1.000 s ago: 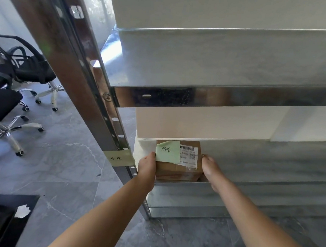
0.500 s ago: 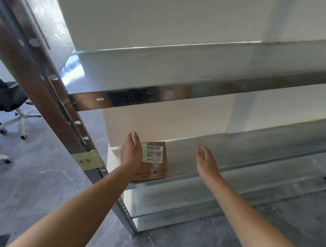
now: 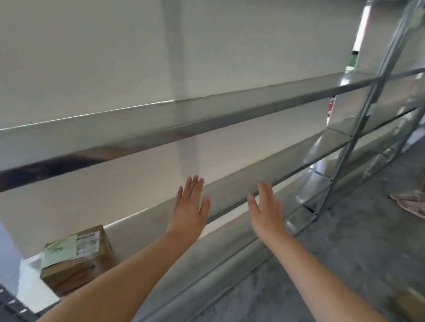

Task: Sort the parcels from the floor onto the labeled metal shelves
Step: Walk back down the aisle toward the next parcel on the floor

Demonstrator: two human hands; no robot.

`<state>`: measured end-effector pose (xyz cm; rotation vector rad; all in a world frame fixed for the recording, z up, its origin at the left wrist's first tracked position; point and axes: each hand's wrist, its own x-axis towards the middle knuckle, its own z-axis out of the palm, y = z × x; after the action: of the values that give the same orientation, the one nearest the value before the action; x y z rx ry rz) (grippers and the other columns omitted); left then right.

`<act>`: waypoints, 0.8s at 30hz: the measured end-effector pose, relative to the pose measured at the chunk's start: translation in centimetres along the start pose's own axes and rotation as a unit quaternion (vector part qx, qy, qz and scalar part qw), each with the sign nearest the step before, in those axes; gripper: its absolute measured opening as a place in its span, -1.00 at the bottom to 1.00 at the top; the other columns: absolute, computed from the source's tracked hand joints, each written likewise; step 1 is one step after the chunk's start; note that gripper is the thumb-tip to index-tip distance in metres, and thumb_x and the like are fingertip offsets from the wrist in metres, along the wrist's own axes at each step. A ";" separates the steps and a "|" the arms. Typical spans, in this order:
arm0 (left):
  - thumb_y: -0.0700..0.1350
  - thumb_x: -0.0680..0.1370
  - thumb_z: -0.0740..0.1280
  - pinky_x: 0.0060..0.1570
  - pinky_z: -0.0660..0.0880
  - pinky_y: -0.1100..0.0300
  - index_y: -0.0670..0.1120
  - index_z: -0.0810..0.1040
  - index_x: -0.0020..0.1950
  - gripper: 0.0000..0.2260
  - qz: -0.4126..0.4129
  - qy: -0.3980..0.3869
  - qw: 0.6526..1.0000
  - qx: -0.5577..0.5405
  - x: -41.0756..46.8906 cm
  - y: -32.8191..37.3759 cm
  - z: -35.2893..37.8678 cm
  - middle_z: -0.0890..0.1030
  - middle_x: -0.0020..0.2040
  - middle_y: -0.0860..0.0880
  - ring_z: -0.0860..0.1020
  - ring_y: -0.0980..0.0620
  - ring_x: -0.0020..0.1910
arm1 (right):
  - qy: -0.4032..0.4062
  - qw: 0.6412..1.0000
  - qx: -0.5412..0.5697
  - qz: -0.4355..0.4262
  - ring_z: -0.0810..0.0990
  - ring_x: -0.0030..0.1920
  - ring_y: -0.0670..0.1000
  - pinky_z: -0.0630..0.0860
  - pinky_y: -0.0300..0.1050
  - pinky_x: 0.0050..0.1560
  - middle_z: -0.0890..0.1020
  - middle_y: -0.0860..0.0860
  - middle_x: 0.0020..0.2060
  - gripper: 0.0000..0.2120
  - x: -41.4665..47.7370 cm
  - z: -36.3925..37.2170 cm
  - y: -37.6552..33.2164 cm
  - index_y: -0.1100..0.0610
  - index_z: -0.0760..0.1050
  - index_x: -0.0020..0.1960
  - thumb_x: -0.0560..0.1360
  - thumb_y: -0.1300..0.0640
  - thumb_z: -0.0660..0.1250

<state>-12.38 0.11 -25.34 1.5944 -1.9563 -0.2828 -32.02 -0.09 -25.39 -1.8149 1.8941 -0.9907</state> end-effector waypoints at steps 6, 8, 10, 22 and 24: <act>0.08 0.69 -0.11 0.44 -0.45 0.36 -0.13 -0.01 0.66 -0.44 0.150 -0.018 0.988 -0.024 1.5 12.5 5.7 -0.04 0.67 -0.04 -0.20 0.14 0.61 | 0.081 0.990 -0.116 0.018 -0.14 0.60 -0.08 -0.21 0.03 0.57 -0.02 -0.04 0.62 -0.45 -3.7 -11.3 7.4 0.10 -0.07 0.63 0.70 0.00 -0.03; 0.17 0.61 -0.24 0.48 -0.42 0.30 -0.14 -0.02 0.66 -0.32 0.203 -0.027 0.978 -0.023 1.3 16.2 7.2 -0.04 0.67 -0.04 -0.23 0.16 0.58 | 0.089 0.980 -0.177 0.014 -0.19 0.59 -0.11 -0.25 0.01 0.57 -0.07 -0.08 0.62 -0.44 -5.4 -14.8 10.1 0.08 -0.11 0.63 0.70 -0.03 -0.05; 0.17 0.59 -0.27 0.54 -0.36 0.20 -0.13 -0.05 0.66 -0.32 0.250 -0.037 0.968 -0.015 0.8 19.6 8.7 -0.07 0.67 -0.05 -0.25 0.11 0.59 | 0.109 0.972 -0.201 0.044 -0.22 0.59 -0.12 -0.27 0.01 0.57 -0.10 -0.09 0.62 -0.43 -6.9 -18.1 12.6 0.07 -0.14 0.63 0.69 -0.06 -0.07; 0.15 0.62 -0.26 0.56 -0.35 0.16 -0.12 -0.05 0.66 -0.35 0.363 -0.065 0.929 -0.036 -3.0 33.9 16.1 -0.09 0.67 -0.02 -0.24 0.09 0.61 | 0.221 0.928 -0.249 0.168 -0.20 0.60 -0.09 -0.26 0.01 0.57 -0.07 -0.07 0.62 -0.43 -15.1 -28.6 19.6 0.07 -0.12 0.63 0.69 -0.09 -0.08; 0.16 0.61 -0.26 0.55 -0.37 0.18 -0.12 -0.06 0.66 -0.34 0.383 -0.075 0.919 -0.053 -3.4 35.4 16.8 -0.10 0.67 -0.02 -0.26 0.10 0.61 | 0.220 0.921 -0.269 0.177 -0.21 0.60 -0.09 -0.27 0.00 0.56 -0.08 -0.07 0.62 -0.42 -16.0 -29.4 20.1 0.06 -0.13 0.63 0.69 -0.09 -0.08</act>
<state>-50.49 9.14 -21.72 0.6543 -2.4617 -0.1821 -64.33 21.62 -21.95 -1.4731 2.8815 -0.8488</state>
